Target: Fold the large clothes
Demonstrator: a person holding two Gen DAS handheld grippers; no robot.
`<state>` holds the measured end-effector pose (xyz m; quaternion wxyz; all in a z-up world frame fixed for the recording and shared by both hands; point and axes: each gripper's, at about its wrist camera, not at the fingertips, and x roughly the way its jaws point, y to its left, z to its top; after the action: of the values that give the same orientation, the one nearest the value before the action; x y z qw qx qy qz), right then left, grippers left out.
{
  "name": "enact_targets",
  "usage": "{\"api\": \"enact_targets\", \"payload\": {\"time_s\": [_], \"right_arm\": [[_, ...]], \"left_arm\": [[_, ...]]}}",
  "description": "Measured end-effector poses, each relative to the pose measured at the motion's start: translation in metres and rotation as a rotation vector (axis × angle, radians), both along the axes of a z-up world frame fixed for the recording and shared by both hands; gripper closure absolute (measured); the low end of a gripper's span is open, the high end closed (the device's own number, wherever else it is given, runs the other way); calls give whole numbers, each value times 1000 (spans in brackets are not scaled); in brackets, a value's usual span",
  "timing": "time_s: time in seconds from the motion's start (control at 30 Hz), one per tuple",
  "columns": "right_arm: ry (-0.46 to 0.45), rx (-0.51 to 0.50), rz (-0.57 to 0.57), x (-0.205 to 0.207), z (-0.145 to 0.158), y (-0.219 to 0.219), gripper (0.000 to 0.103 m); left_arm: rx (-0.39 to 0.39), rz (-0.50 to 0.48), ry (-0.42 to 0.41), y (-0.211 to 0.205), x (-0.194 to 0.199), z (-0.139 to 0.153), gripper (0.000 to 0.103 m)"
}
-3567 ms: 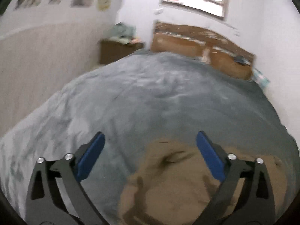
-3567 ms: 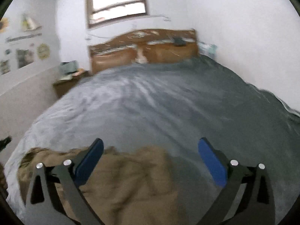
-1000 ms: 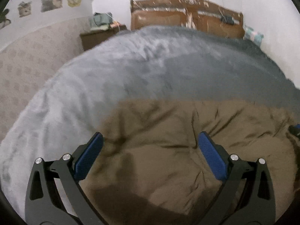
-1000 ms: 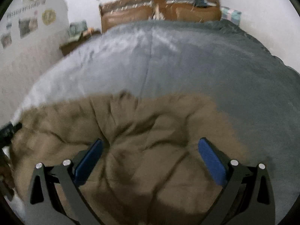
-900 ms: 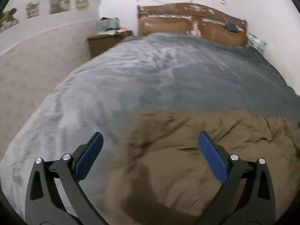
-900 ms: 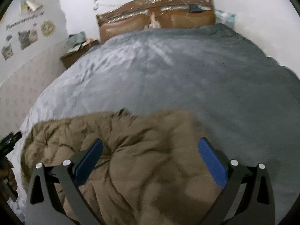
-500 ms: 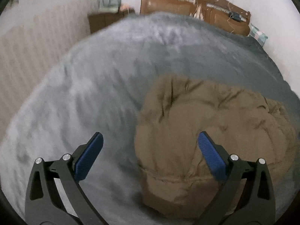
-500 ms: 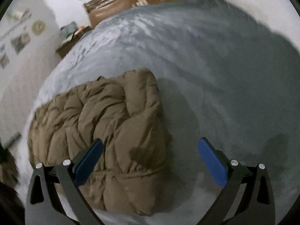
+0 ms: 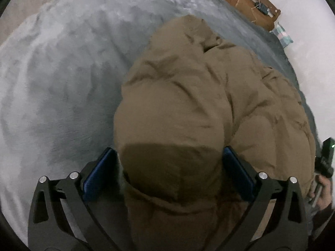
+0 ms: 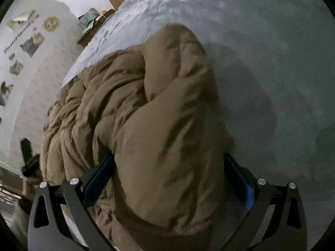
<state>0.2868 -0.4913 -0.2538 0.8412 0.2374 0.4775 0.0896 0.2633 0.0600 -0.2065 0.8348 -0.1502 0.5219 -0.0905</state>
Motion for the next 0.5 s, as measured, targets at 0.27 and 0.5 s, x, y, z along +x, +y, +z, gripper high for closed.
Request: {"api": "enact_targets", "payload": {"time_s": [0.27, 0.5], "right_arm": [[-15, 6, 15, 5, 9, 12, 61], [-144, -101, -6, -13, 60, 19, 79]], "left_arm": [[-51, -13, -33, -7, 0, 3, 32], [-43, -30, -148, -32, -5, 40, 86]]}}
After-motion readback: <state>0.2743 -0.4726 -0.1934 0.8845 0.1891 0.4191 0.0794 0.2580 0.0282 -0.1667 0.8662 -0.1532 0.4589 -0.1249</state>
